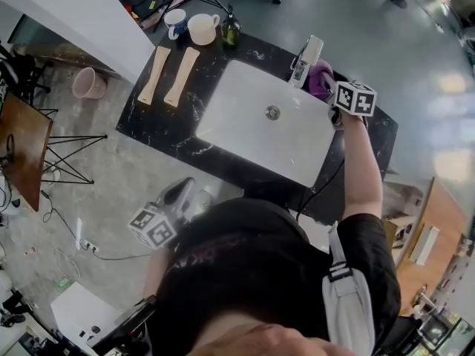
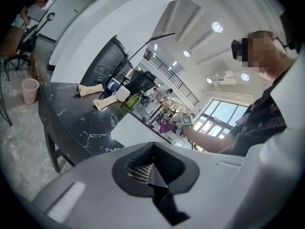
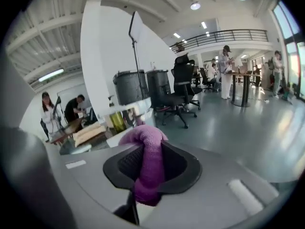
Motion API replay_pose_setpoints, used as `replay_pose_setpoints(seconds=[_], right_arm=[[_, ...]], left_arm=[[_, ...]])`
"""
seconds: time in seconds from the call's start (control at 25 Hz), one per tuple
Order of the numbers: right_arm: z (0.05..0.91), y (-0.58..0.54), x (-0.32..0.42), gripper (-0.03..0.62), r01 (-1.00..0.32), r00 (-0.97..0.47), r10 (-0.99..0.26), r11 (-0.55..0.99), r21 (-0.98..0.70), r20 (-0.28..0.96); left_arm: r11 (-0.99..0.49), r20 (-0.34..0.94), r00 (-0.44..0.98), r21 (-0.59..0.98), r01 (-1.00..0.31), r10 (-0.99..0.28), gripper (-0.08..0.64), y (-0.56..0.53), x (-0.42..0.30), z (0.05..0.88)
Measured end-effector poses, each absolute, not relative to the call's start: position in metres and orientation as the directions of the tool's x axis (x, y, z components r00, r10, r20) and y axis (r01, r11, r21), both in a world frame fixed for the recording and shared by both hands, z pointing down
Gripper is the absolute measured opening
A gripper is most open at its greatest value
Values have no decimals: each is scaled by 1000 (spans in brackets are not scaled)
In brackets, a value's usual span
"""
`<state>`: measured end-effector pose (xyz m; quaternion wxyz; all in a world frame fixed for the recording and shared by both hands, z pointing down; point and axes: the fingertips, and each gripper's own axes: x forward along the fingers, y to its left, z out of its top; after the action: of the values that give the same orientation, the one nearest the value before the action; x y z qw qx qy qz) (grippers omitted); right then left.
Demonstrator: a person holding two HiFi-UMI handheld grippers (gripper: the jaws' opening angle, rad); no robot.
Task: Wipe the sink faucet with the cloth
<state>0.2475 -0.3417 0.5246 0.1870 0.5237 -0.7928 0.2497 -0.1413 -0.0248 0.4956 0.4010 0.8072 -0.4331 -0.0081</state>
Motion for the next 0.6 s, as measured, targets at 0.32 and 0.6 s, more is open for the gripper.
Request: replay_pose_setpoints(seconds=[0.32,0.6], right_arm=[[410,-400,221,95,-607,-788,-566,647,-461,244],[514,-447,233,97,-565,-818,-369,374,-736,441]], left_arm=[[-307,354,655,671,-675,-667,0,-31,-119,506],[-224,435,606,659,-718,-666,0,-22,-113,519]])
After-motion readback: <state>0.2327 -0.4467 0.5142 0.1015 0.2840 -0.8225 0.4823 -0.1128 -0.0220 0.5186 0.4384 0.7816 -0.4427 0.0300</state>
